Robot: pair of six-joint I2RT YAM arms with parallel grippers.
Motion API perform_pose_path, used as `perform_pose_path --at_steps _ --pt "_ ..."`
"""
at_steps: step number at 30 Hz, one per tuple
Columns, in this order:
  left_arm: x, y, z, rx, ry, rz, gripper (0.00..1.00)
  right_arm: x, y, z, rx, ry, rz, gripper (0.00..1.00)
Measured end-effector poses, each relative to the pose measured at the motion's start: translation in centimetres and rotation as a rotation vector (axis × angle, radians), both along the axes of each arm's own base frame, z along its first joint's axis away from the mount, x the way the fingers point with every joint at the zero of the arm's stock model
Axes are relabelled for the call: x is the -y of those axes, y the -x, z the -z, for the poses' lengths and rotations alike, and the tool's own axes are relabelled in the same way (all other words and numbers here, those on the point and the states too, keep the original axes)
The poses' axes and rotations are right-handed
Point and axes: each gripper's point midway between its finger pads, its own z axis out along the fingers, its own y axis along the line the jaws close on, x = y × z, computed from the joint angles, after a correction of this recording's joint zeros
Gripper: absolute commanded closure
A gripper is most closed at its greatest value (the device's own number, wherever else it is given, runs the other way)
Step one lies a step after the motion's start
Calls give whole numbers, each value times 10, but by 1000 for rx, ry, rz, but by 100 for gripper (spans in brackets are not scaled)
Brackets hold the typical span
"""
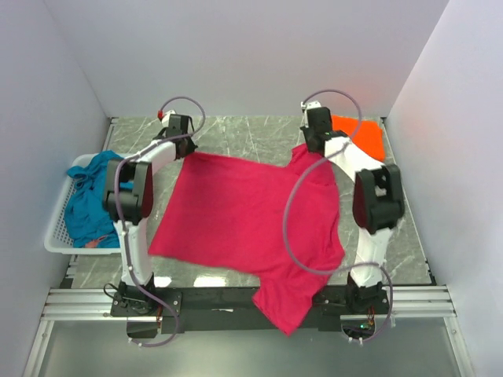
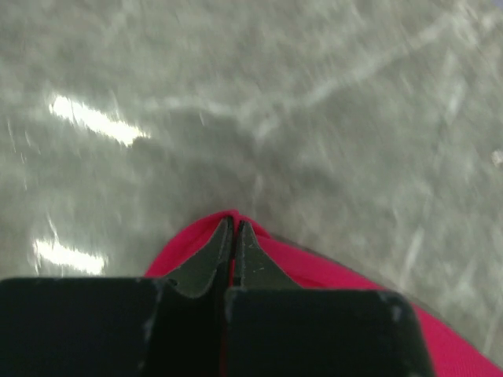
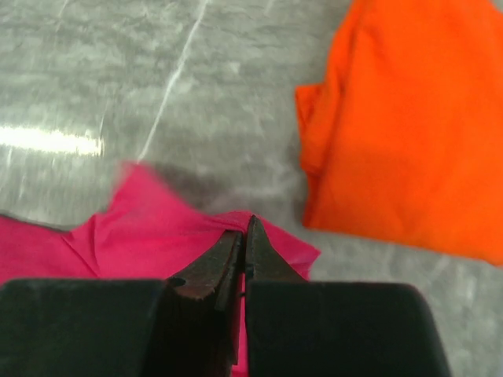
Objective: Fold and stack the t-shirts
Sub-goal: Flatten the tshirt out, then fold the tshirt
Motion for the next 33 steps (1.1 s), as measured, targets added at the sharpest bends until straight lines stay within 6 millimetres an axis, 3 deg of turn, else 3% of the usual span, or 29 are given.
perform_pose_path --at_steps 3,5,11,16,21,27,33 --pt "-15 -23 10 0 0 -25 100 -5 -17 21 -35 -2 8 100" --pt "-20 -31 8 9 1 -35 100 -5 -19 24 -45 -5 13 100" --pt "-20 -60 -21 85 21 -37 100 -14 -31 3 -1 -48 0 100" --pt "-26 -64 -23 91 42 -30 100 -16 -29 1 -6 -70 17 100" --pt "-29 -59 -14 71 53 -10 100 -20 0 12 -68 -82 30 100" --pt "-29 -32 17 -13 41 17 100 -43 48 3 -97 -91 14 100" --pt "-28 -12 8 -18 45 35 100 -52 85 -18 -82 -60 52 100"
